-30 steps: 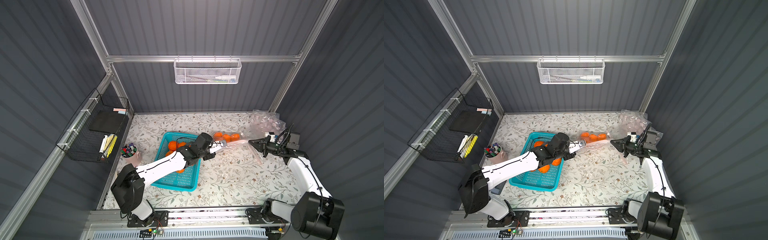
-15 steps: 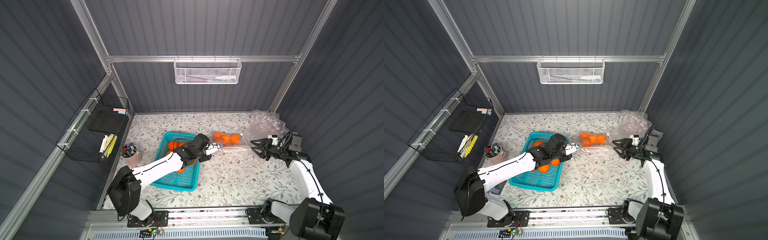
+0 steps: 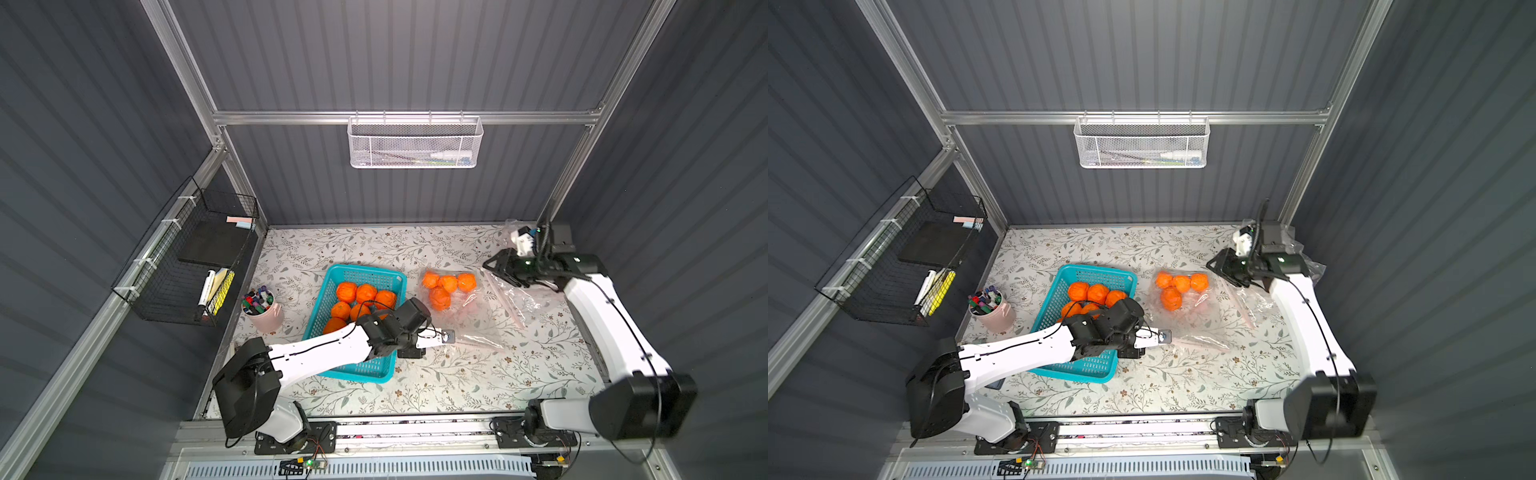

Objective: Open the zip-top bag and take out the orange
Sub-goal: Adjust the zipper food storage bag at the center of the board.

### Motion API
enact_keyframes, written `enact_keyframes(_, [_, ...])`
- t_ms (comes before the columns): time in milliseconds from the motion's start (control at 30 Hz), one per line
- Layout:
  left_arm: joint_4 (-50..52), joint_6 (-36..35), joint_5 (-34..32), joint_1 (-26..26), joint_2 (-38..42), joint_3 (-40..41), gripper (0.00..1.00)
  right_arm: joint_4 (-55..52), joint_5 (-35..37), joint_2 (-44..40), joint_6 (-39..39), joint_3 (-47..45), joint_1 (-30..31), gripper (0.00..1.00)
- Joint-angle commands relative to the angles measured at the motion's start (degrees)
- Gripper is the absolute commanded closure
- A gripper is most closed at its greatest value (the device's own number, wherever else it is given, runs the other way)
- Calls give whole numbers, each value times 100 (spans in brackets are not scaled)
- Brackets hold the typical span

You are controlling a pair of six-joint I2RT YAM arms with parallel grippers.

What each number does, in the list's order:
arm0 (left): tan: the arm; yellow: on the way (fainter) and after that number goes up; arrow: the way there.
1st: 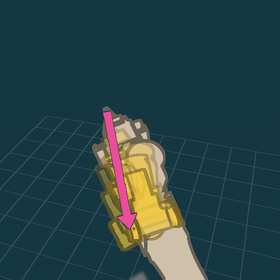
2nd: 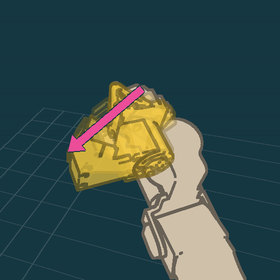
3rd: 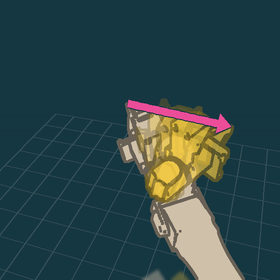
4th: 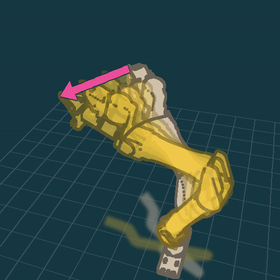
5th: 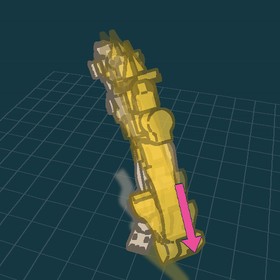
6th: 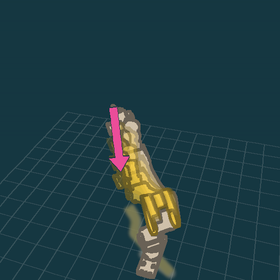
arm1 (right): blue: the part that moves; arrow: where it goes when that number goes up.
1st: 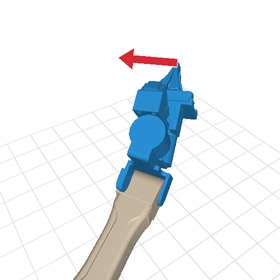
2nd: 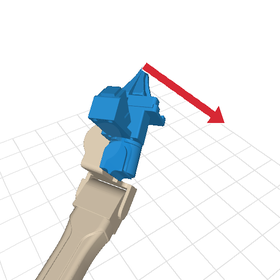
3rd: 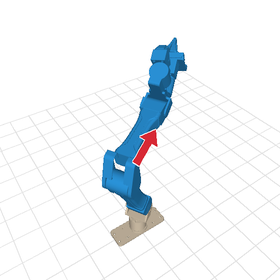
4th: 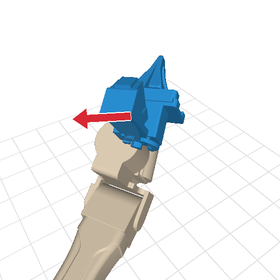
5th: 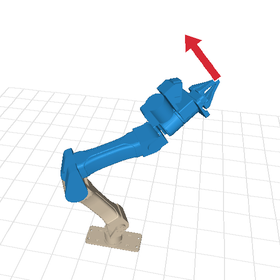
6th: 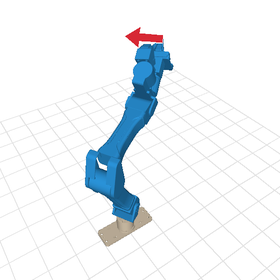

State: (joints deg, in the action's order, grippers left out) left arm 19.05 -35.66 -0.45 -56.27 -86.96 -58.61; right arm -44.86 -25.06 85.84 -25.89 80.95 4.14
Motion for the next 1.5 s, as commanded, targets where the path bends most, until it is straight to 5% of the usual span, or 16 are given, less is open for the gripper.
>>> enact_keyframes(0, [65, -152, 89, 29, 83, -36, 91, -814, 471, 1097, 833, 678, 214, 46])
enact_keyframes(233, [-57, 15, 340, 28, 340, 174, 86, -2416, 1369, 3524, 1762, 3017, 795, 36])
enact_keyframes(700, [-298, -27, 150, 28, 353, 405, 87, -2116, 2247, 4777, 2427, 4186, 1176, 29])
enact_keyframes(1033, [-286, -27, 107, 28, 283, 383, 87, -2398, 1775, 5424, 2575, 4395, 1280, 30])
enact_keyframes(1167, [-358, 11, 82, 25, 272, 400, 87, -2385, 1591, 5334, 2566, 3984, 1300, 40])
enact_keyframes(1400, [-345, 35, 9, 28, 181, 368, 87, -1855, 1416, 4630, 2369, 3033, 1291, 96])
enact_keyframes(1467, [-373, 49, 5, 28, 179, 385, 84, -1647, 1416, 4301, 2187, 2783, 1274, 100])
